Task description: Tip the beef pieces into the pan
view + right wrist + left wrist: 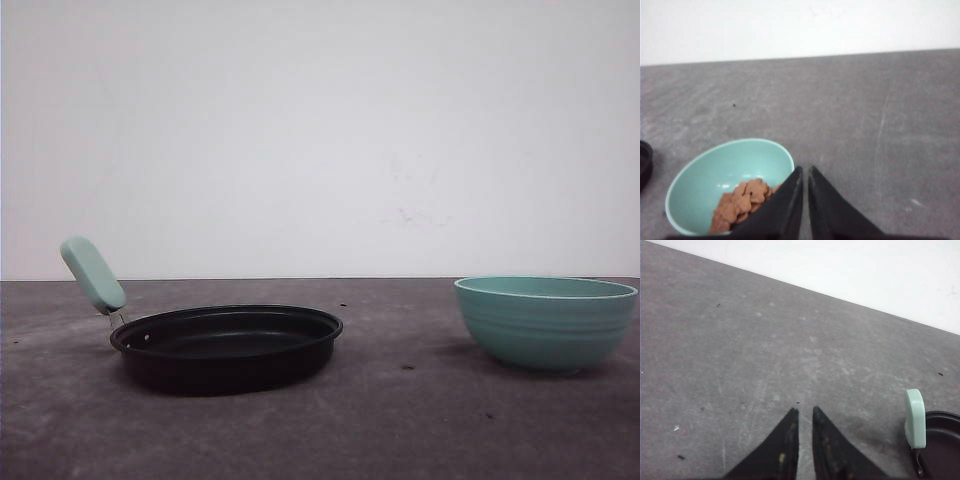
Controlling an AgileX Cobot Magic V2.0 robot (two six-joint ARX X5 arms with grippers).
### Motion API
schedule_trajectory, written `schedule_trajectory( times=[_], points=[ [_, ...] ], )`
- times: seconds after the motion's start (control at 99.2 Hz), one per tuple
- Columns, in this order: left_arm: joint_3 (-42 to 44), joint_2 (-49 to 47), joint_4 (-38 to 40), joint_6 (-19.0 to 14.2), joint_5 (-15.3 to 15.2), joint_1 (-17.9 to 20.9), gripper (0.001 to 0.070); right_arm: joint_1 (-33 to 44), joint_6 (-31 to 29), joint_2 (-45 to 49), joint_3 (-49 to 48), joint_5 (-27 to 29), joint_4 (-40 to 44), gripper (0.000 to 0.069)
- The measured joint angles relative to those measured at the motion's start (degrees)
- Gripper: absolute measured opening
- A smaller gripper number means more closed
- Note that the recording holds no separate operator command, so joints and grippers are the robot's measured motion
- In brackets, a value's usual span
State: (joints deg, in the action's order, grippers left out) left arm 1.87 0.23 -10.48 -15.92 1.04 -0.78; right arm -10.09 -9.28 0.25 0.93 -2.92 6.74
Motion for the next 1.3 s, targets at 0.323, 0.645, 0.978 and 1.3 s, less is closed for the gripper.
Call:
schedule_trajectory(
  times=[0.323, 0.645, 0.978, 1.3],
  points=[
    [0.0, 0.0, 0.0, -1.0, 0.0, 0.0, 0.0025, 0.0, -2.1, 0.0, 0.0, -0.3, -0.3, 0.0017],
    [0.0, 0.0, 0.0, -4.0, 0.1, 0.0, 0.0025, 0.0, -2.8, 0.0, 0.0, -0.1, 3.1, 0.0017],
    [0.0, 0.0, -0.1, -4.3, 0.1, 0.0, 0.0025, 0.0, -2.8, 0.0, 0.0, -0.1, 3.0, 0.0017],
    [0.0, 0.0, -0.2, -4.3, 0.1, 0.0, 0.0025, 0.0, -2.8, 0.0, 0.0, -0.1, 3.0, 0.0017]
  ],
)
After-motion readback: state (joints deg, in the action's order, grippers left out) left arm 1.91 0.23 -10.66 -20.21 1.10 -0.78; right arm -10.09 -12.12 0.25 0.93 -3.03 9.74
